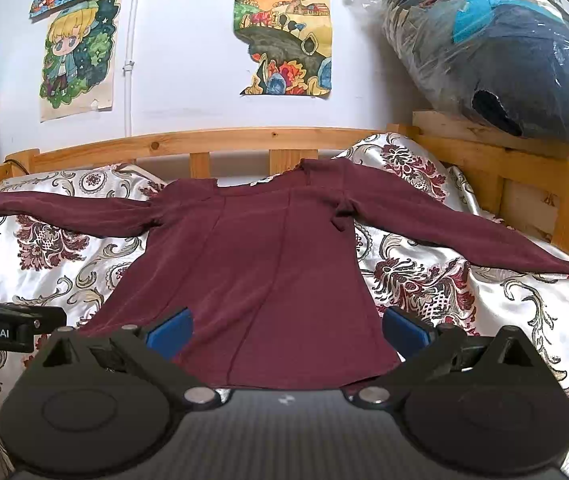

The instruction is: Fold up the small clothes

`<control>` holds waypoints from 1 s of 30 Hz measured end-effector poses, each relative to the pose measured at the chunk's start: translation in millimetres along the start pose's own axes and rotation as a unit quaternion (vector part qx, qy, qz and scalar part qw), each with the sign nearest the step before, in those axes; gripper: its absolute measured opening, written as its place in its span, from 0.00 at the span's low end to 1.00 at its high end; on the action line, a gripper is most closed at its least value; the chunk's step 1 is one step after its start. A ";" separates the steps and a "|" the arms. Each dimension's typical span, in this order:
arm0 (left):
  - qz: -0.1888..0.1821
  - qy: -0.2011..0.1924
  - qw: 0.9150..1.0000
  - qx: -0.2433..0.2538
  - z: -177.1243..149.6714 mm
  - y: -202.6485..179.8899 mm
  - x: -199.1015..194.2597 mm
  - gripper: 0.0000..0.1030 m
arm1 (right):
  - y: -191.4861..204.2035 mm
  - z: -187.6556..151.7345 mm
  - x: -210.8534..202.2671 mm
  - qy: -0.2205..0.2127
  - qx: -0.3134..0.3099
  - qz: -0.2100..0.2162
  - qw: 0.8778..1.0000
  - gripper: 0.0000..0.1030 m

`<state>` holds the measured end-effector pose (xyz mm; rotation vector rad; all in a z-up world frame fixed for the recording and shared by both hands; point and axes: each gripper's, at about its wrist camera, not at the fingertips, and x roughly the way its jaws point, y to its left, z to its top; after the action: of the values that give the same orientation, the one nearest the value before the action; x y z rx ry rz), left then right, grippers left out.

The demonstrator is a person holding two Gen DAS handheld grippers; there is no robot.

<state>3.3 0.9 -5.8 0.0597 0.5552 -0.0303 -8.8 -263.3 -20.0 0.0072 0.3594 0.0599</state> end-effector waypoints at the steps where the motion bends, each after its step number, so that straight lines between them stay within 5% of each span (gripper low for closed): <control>1: 0.000 0.000 1.000 0.000 -0.1 -0.2 0.0 0.99 | -0.1 0.0 0.1 0.000 0.000 0.000 1.000 1.00; 30: 0.000 0.000 1.000 0.000 0.2 -0.2 0.2 0.99 | -0.7 -2.0 -0.6 0.003 0.005 -0.001 1.000 1.00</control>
<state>3.5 0.7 -5.7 0.0588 0.5560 -0.0300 -10.0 -264.0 -21.7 0.0175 0.3654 0.0565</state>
